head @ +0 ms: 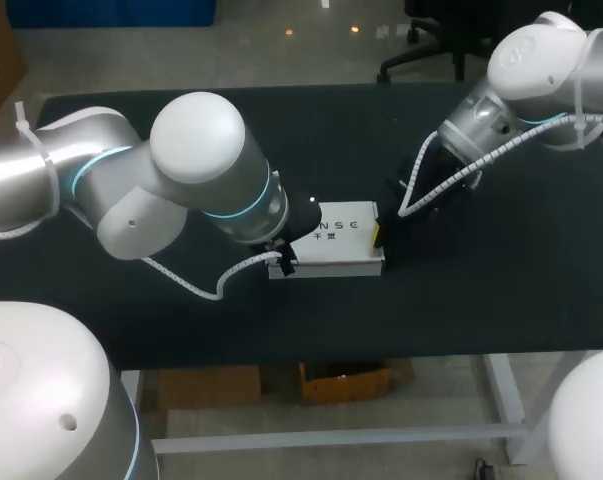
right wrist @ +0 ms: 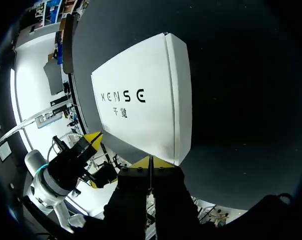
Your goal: Assemble the packaging by folding the flat box into shape, placing the metal phone stand inside, and closing the box properly
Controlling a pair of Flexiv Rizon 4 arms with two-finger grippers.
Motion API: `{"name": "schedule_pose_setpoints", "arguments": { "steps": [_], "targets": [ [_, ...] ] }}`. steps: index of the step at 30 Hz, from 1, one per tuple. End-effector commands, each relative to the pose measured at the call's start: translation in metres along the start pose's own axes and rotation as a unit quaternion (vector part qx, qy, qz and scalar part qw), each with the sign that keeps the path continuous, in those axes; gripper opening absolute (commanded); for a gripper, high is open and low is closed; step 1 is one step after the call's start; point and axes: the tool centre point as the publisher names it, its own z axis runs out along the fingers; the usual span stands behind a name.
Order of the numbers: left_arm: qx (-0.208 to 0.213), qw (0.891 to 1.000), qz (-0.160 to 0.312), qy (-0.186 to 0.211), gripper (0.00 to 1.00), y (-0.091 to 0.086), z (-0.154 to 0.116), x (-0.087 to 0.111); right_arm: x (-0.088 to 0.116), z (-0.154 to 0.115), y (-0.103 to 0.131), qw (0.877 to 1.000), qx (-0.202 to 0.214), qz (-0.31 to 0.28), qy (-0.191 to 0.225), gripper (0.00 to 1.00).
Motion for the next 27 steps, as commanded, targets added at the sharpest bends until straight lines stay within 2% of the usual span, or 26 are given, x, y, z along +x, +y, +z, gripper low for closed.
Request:
{"name": "schedule_pose_setpoints", "arguments": {
  "steps": [1,2,3,4,5,6,7,12,18,21,27],
  "targets": [
    [-0.016,0.999,-0.027,-0.007,0.0,-0.002,-0.026,0.004,0.003,-0.021,-0.017,1.0,-0.029,-0.009,-0.003,0.0],
    [-0.02,0.999,-0.033,-0.004,0.0,-0.003,-0.03,0.005,0.002,-0.026,-0.017,0.999,-0.036,-0.017,-0.002,0.05],
    [-0.02,0.999,-0.037,-0.003,0.27,-0.003,-0.033,0.007,0.001,-0.031,-0.018,0.999,-0.041,-0.029,0.001,0.25],
    [-0.025,0.999,-0.043,-0.003,0.47,-0.003,-0.036,0.009,0.001,-0.035,-0.018,0.998,-0.046,-0.036,0.003,0.4],
    [-0.029,0.998,-0.049,-0.004,0.84,-0.003,-0.04,0.012,-0.001,-0.041,-0.019,0.997,-0.057,-0.05,0.005,0.66],
    [-0.031,0.998,-0.058,-0.002,1.0,-0.003,-0.043,0.014,-0.002,-0.046,-0.02,0.996,-0.068,-0.062,0.007,0.9],
    [-0.035,0.997,-0.065,0.001,1.0,-0.003,-0.046,0.016,-0.003,-0.05,-0.022,0.994,-0.08,-0.069,0.005,1.0],
    [-0.049,0.993,-0.108,0.019,1.0,-0.003,-0.06,0.024,-0.01,-0.071,-0.029,0.986,-0.123,-0.109,0.0,1.0],
    [-0.079,0.984,-0.154,0.041,1.0,-0.004,-0.073,0.042,-0.029,-0.097,-0.034,0.971,-0.175,-0.16,-0.014,1.0],
    [-0.088,0.98,-0.172,0.04,1.0,-0.007,-0.075,0.051,-0.038,-0.109,-0.037,0.963,-0.205,-0.177,-0.02,1.0],
    [-0.112,0.972,-0.203,0.039,1.0,-0.012,-0.067,0.067,-0.056,-0.131,-0.042,0.936,-0.263,-0.232,-0.029,1.0]
  ]
}}
